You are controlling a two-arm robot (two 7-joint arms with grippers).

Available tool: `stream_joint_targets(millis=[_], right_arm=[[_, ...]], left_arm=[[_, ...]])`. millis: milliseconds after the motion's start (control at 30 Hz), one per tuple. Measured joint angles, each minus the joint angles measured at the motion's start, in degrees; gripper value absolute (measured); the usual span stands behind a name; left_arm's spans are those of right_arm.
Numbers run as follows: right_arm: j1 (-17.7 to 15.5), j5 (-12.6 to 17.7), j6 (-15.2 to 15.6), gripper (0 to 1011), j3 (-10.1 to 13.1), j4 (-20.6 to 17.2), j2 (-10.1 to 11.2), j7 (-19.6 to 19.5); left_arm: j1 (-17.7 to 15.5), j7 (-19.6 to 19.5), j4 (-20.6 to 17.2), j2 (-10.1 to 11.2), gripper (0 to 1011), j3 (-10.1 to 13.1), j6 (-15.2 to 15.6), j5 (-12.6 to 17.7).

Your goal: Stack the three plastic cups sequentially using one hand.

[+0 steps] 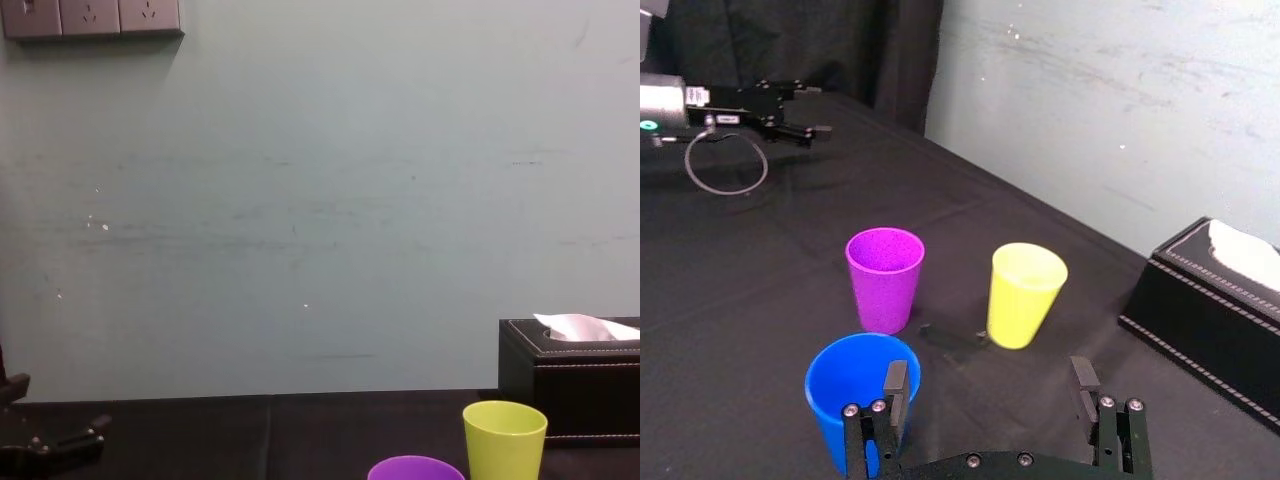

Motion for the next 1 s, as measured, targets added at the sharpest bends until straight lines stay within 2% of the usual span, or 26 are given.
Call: stream_joint_targets(millis=[433,733,1000], right_arm=[[-1.45,-0.99,-0.06,1000,-0.65,0.57,-1.12,2.26],[-3.09,0.04,-0.68,1000,-0.1,-0.26,-0.47,3.81],[-4.31,-0.23,-0.97,1000,-0.32,-0.69,0.01,4.15]], left_arm=[[0.0,0.0,0.0,0.0,1010,0.0,0.0,0.0],[0.0,0.0,0.0,0.0,1010,0.0,0.0,0.0],[0.0,0.0,0.0,0.0,1010,0.0,0.0,0.0]])
